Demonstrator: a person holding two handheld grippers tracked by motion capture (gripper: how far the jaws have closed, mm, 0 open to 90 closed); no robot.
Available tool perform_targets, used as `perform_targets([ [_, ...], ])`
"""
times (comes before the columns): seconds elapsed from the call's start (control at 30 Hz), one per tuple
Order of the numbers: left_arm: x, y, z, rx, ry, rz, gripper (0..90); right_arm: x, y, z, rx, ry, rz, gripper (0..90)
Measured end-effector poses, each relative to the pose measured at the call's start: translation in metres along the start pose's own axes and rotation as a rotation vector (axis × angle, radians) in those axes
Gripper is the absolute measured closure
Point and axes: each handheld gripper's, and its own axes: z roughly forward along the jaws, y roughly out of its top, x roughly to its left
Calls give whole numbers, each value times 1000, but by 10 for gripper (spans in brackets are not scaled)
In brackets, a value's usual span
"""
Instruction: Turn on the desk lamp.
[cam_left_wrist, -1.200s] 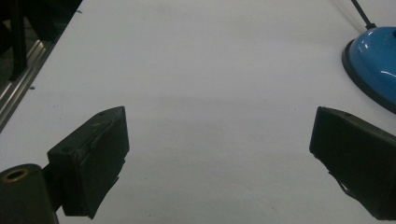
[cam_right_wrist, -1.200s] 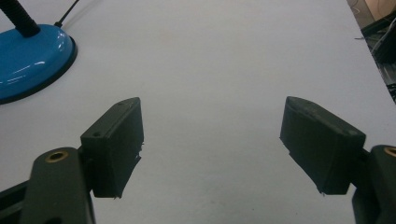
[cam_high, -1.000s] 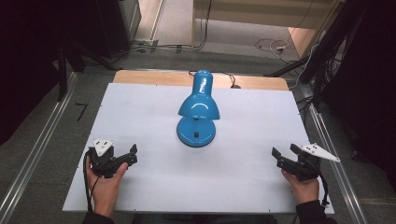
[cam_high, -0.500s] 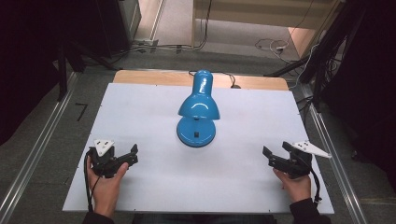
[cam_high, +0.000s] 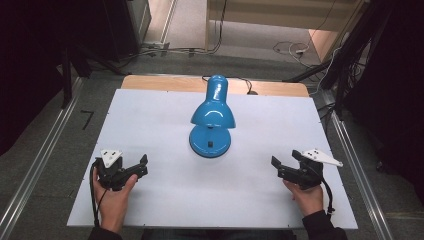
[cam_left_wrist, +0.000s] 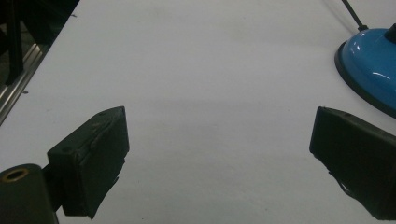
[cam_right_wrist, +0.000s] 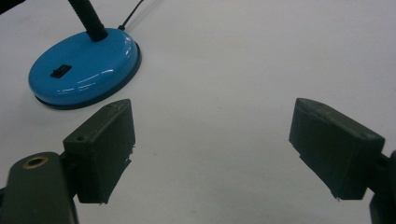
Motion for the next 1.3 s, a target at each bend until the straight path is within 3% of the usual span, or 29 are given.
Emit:
perform_targets([
  [1.3, 1, 0, -2, -10, -3, -6, 53, 47, 8, 32, 8, 87, -67, 162],
])
